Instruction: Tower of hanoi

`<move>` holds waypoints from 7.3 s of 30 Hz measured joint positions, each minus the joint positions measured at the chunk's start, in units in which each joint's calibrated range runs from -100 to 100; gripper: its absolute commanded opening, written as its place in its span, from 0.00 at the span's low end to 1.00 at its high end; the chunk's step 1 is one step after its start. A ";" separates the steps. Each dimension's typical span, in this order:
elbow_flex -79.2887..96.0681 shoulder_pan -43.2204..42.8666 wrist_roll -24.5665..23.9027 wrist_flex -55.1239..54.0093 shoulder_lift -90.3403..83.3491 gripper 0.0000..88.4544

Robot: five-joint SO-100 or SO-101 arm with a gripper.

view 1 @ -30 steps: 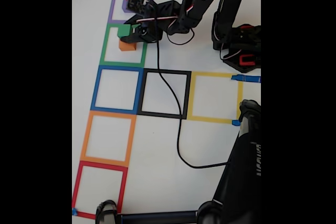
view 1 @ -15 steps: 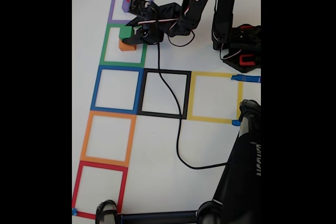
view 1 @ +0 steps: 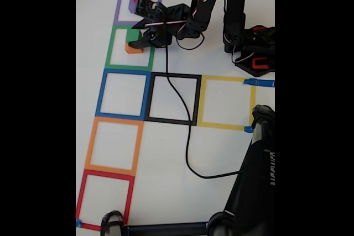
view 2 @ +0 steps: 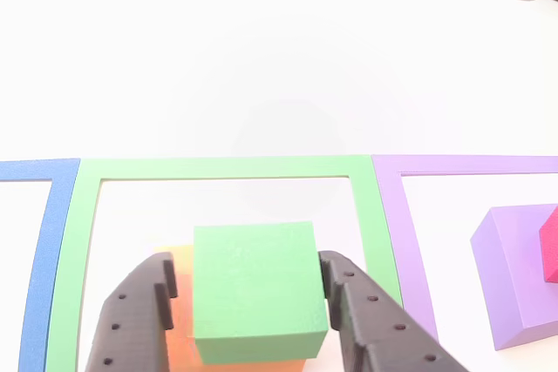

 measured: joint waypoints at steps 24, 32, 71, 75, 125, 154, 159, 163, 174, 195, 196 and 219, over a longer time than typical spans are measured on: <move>-8.41 2.46 0.36 37.97 -27.94 0.01; -21.87 8.31 0.36 81.26 -47.19 0.01; -34.88 28.20 0.36 98.83 -51.58 0.28; -20.19 28.20 0.36 78.60 -49.73 0.29; -12.04 31.48 0.36 -2.26 10.38 0.28; -13.19 27.74 0.00 -3.87 13.17 0.02; -13.28 26.68 0.00 -1.77 11.65 0.02; -13.28 25.04 0.00 7.42 3.63 0.02; -23.02 21.06 0.36 65.38 -36.05 0.02; -78.62 3.63 0.36 133.74 -41.45 0.01; -78.53 2.81 0.36 133.74 -41.45 0.01; -9.47 -2.93 0.00 54.82 -41.20 0.01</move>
